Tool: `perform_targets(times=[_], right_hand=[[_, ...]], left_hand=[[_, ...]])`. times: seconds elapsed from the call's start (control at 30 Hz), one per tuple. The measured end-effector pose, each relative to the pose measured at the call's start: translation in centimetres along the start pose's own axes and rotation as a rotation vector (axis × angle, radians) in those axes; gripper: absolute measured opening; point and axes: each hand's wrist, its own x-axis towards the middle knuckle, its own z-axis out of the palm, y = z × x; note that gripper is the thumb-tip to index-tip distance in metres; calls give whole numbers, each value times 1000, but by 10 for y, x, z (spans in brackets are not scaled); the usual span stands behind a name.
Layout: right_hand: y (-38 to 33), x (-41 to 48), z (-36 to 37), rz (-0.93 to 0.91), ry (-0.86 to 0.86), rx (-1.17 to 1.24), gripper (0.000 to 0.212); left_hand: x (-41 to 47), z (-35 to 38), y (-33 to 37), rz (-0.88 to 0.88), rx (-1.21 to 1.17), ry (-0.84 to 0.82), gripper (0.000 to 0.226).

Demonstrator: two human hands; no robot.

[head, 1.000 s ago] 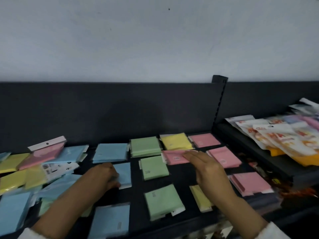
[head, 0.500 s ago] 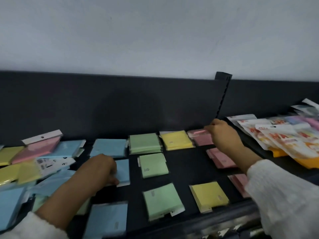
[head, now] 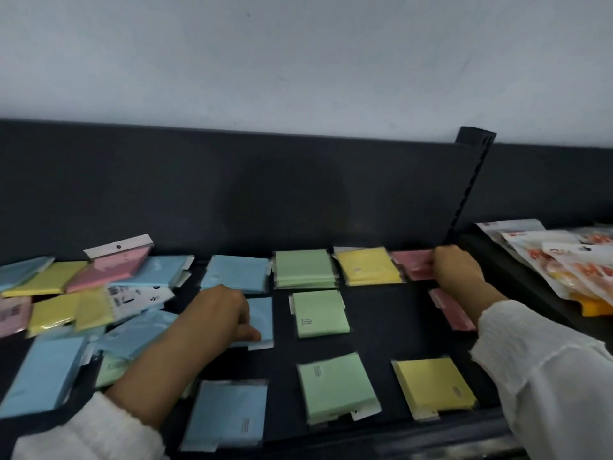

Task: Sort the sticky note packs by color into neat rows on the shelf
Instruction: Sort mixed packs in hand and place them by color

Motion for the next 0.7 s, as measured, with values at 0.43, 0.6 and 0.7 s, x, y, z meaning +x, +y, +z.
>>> perform_targets(times=[0.43, 0.6, 0.7], right_hand=[[4, -17, -2, -92, -50, 111, 33], [-8, -41, -21, -233, 22, 219, 35], [-22, -64, -34, -361, 76, 309, 32]], left_hand=[[-3, 1, 9, -59, 48, -19, 38], [-12, 1, 14, -66, 14, 3, 36], [-28, 6, 18, -2, -29, 114, 36]])
